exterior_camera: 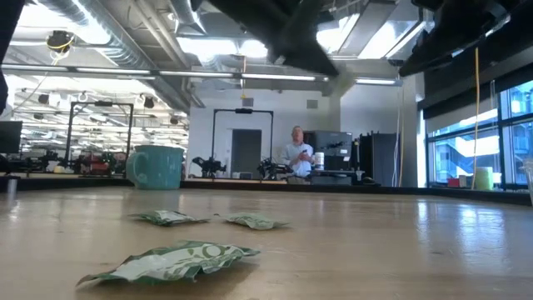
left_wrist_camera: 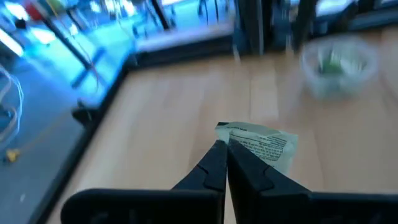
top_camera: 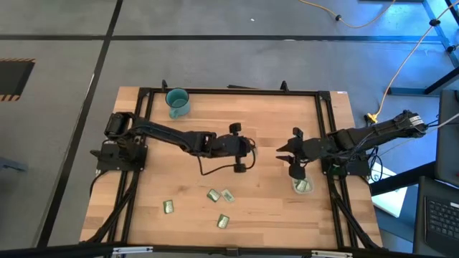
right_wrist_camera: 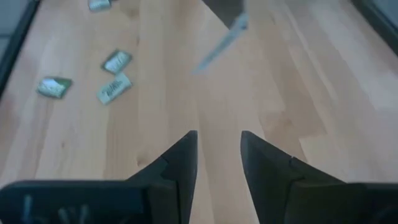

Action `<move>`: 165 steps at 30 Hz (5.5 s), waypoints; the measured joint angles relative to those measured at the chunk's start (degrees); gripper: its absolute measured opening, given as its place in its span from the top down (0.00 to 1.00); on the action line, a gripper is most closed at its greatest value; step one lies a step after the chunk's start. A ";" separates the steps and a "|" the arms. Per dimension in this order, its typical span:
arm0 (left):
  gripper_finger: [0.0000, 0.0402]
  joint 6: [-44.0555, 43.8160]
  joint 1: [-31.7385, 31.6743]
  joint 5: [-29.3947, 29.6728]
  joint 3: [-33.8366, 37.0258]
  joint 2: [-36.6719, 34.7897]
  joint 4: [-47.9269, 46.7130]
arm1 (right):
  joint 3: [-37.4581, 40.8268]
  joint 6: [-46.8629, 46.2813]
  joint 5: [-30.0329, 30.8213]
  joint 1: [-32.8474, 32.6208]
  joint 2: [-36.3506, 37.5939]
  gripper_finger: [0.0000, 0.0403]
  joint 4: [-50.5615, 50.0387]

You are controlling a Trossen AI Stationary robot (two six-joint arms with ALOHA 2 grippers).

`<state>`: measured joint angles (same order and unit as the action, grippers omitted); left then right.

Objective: Pick and place items into bin
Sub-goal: Put the white stevia packet into the transparent bin, then put the green stevia packet into the transparent bin

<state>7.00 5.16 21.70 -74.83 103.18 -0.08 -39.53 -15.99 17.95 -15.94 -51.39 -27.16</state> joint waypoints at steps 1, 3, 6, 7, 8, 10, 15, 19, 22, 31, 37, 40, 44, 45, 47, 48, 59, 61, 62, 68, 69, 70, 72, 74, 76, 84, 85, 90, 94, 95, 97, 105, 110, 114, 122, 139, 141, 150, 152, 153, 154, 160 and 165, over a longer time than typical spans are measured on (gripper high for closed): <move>0.99 0.78 -0.15 0.00 0.00 -0.01 1.97 | 0.00 0.04 0.00 0.00 0.00 0.69 0.63; 0.99 2.30 -0.42 -0.01 0.00 -0.03 4.81 | 0.00 0.37 -0.01 0.00 0.00 0.68 0.98; 0.99 3.81 -0.45 0.48 0.00 -0.04 7.05 | 0.00 0.44 0.00 0.01 0.01 0.64 1.69; 0.99 4.21 -0.45 1.35 0.00 -0.04 7.61 | 0.00 0.43 0.00 0.09 0.01 0.61 2.01; 0.99 4.62 -0.43 2.51 0.00 -0.04 8.00 | 0.00 0.15 0.00 0.24 0.00 0.59 2.44; 0.99 5.29 -0.45 4.50 0.00 -0.04 8.62 | 0.02 -0.24 0.02 0.67 0.00 0.54 3.99; 0.99 6.47 -0.48 6.76 0.48 -0.04 12.01 | 0.02 2.82 1.05 1.77 -0.36 0.45 7.89; 0.99 6.82 -0.45 7.49 0.50 -0.04 12.59 | 0.02 3.11 7.98 2.60 -2.42 0.44 10.19; 0.99 8.42 -0.43 9.77 0.52 -0.04 13.32 | 0.04 4.02 8.70 3.33 -4.31 0.44 14.01; 0.99 10.30 -0.27 11.81 0.52 -0.07 14.04 | 0.02 2.40 9.56 6.34 -9.19 0.45 21.87; 0.99 11.67 0.10 11.89 0.52 -0.07 14.06 | 0.02 1.05 10.03 7.33 -9.51 0.53 21.84; 0.99 11.72 0.10 11.97 0.52 -0.07 14.06 | 0.02 1.05 10.01 7.32 -9.51 0.62 21.83; 0.99 11.79 -0.01 11.99 0.52 -0.07 14.06 | 0.02 1.44 10.01 7.32 -9.51 0.75 21.82; 0.99 11.79 -0.01 11.99 0.52 -0.07 14.06 | 0.02 1.60 9.99 7.32 -9.51 0.78 21.80; 0.99 11.81 -0.01 11.99 0.52 -0.07 14.06 | 0.02 2.66 9.97 7.32 -9.51 0.86 21.81; 0.99 11.79 -0.01 11.99 0.54 -0.07 14.06 | 0.02 2.92 9.93 7.32 -9.51 0.90 21.80; 0.75 11.31 -0.02 16.13 0.55 -0.29 9.23 | 0.02 1.36 8.09 7.16 -7.07 0.99 17.74; 0.72 9.30 -0.20 16.15 0.61 -0.57 4.70 | 0.02 -0.99 5.95 7.04 -4.69 0.99 14.22; 0.71 7.89 -0.35 15.16 0.59 -0.63 2.14 | 0.00 -2.92 4.42 7.01 -3.34 0.99 12.36; 0.69 -0.67 -1.72 0.04 0.61 -0.66 -13.98 | -0.07 -16.44 -14.25 7.01 3.73 0.99 -4.82; 0.69 -1.55 -1.94 -3.20 0.61 -0.65 -16.17 | -0.07 -19.00 -17.93 6.88 4.29 0.99 -8.22; 0.69 -2.28 -2.05 -6.23 0.61 -0.63 -17.88 | -0.07 -21.67 -21.01 6.48 4.75 0.99 -11.92; 0.70 -2.90 -2.32 -11.58 0.61 -0.63 -19.91 | -0.07 -26.44 -25.83 5.20 5.11 0.99 -19.82; 0.71 -3.05 -2.30 -15.20 0.61 -0.62 -21.12 | -0.07 -30.13 -28.87 3.53 5.09 0.98 -26.54; 0.73 -3.06 -2.19 -16.99 0.61 -0.59 -21.05 | -0.04 -32.95 -31.28 1.75 4.99 0.98 -31.82; 0.75 -2.97 -2.11 -16.93 0.61 -0.59 -21.01 | 0.22 -40.55 -34.36 -2.78 4.92 0.98 -32.87; 0.76 -2.97 -2.13 -16.92 0.61 -0.58 -21.00 | 0.57 -41.51 -34.52 -3.16 4.94 0.98 -31.93; 0.76 -3.25 -2.29 -16.89 0.61 -0.57 -21.17 | 4.68 -44.18 -36.25 -5.58 4.91 0.98 -22.51; 0.76 -3.25 -2.26 -16.90 0.61 -0.54 -21.69 | 9.54 -45.44 -36.28 -7.23 4.58 0.98 -16.40; 0.76 -3.25 -2.26 -16.88 0.61 -0.50 -21.74 | 10.48 -45.47 -36.28 -7.54 4.47 0.98 -15.50; 0.76 -3.27 -2.28 -16.88 0.61 -0.50 -21.72 | 12.18 -45.49 -36.51 -7.97 4.29 0.98 -13.20; 0.76 -4.30 -2.28 -16.83 0.55 -0.48 -22.53 | 15.89 -48.32 -37.20 -8.32 4.25 0.98 -11.48; 0.76 -4.54 -2.28 -16.83 0.55 -0.48 -22.66 | 16.24 -48.01 -37.09 -8.31 4.27 0.95 -11.14; 0.76 -4.76 -2.26 -16.83 0.55 -0.48 -23.14 | 16.24 -48.00 -37.09 -8.31 4.26 0.86 -11.16; 0.76 -2.22 -1.75 -16.77 0.55 -0.48 -27.74 | 13.84 -47.91 -35.18 -8.28 4.32 0.70 -13.25; 0.76 -4.54 9.22 -22.89 1.51 -0.48 -37.07 | 0.61 -28.52 -9.87 -8.24 4.12 0.68 -16.51; 0.76 -5.18 10.84 -22.87 2.84 -0.46 -37.63 | 0.61 -27.27 -8.89 -8.24 3.95 0.68 -15.51; 0.76 -9.28 13.60 -19.68 9.04 -0.44 -29.62 | 0.61 -27.17 -6.84 -8.22 3.80 0.68 -14.12; 0.76 -9.37 13.66 -19.74 10.36 -0.44 -27.35 | 0.61 -27.19 -6.84 -8.22 3.79 0.68 -13.80; 0.76 -9.35 13.67 -19.74 10.85 -0.44 -26.45 | 0.61 -27.19 -6.84 -8.22 3.76 0.68 -13.65; 0.76 -9.35 13.67 -19.71 11.17 -0.35 -26.13 | 0.61 -27.19 -6.84 -8.22 3.76 0.68 -13.69; 0.76 -9.31 13.67 -20.32 11.61 3.59 -24.91 | 0.61 -27.21 -6.84 -8.22 3.76 0.68 -13.70; 0.76 -9.95 13.63 -21.41 11.24 6.30 -25.60 | 0.61 -27.30 -6.85 -8.22 3.76 0.68 -13.72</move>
<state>-2.95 18.79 0.28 -63.59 109.47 -25.68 -38.92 -43.29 11.11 -24.16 -47.64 -40.88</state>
